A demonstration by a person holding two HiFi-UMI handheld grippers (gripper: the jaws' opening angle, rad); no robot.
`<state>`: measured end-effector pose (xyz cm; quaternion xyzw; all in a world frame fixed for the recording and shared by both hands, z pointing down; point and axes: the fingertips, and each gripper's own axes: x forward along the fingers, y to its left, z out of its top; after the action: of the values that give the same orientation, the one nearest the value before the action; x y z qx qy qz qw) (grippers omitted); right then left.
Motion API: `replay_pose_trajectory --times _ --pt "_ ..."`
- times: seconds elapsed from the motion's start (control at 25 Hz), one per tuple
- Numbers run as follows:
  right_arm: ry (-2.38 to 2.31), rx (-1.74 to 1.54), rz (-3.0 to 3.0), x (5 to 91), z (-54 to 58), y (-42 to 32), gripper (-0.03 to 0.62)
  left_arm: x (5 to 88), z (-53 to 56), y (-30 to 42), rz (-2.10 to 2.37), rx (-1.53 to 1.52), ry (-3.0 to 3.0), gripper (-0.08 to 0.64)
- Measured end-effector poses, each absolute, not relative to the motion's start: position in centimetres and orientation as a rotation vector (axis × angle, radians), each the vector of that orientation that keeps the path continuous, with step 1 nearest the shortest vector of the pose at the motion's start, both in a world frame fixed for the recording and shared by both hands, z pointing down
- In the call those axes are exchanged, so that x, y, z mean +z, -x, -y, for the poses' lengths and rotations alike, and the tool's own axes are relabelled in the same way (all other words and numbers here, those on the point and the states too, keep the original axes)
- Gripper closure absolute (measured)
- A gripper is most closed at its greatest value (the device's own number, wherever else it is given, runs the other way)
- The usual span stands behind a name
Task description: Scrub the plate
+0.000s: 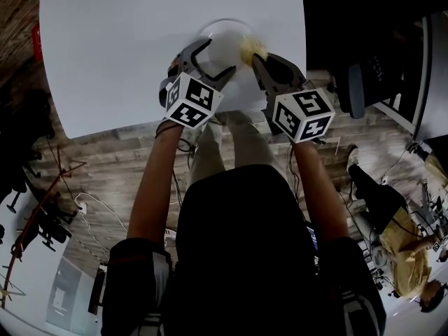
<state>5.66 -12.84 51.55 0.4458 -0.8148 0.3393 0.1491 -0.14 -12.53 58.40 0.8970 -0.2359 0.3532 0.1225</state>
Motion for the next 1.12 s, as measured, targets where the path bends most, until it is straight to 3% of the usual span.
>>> replay_pose_trajectory --times 1.12 --pt "-1.100 0.958 2.300 52.1 15.9 -2.1 0.551 58.1 12.3 0.3 0.672 1.017 -2.654 0.221"
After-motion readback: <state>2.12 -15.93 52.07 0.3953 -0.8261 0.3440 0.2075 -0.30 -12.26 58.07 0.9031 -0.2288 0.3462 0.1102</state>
